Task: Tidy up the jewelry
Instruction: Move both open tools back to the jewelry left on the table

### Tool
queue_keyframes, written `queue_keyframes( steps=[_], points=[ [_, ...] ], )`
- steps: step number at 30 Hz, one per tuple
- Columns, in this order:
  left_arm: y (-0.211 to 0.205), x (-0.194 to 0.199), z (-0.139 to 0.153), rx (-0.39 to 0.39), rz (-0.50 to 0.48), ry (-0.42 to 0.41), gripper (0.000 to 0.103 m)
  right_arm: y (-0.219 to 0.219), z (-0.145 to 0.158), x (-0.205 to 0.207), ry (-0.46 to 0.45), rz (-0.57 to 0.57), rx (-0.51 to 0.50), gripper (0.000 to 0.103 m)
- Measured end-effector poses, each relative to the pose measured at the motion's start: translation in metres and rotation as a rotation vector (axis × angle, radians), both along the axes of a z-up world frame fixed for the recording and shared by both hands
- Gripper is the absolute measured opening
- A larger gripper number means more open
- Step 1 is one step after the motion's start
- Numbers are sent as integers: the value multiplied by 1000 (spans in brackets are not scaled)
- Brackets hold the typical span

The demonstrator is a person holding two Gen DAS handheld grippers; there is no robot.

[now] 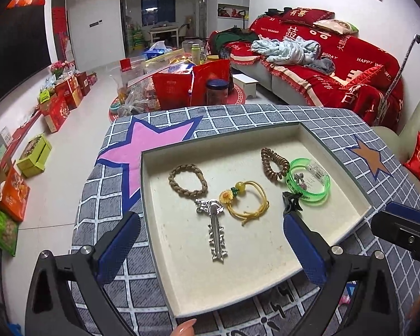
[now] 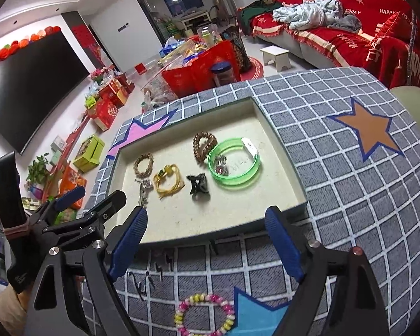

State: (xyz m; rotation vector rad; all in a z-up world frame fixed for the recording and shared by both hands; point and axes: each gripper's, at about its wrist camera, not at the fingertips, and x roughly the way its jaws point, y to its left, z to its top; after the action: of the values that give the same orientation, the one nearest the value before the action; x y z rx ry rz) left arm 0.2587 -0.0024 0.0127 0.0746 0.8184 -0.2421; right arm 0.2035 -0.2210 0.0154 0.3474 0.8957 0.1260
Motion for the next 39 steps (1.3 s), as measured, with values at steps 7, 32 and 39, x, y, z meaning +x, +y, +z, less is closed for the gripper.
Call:
queue_keyframes(
  steps=[7, 32, 39],
  points=[
    [6, -27, -1, 9, -24, 45, 103, -2, 2, -23, 22, -9, -34, 88],
    [-17, -129, -44, 7, -86, 185, 103, 1, -47, -194, 150, 93, -150, 88],
    [-41, -138, -45, 10, -153, 180, 103, 13, -58, -214, 159, 145, -178, 88]
  ],
)
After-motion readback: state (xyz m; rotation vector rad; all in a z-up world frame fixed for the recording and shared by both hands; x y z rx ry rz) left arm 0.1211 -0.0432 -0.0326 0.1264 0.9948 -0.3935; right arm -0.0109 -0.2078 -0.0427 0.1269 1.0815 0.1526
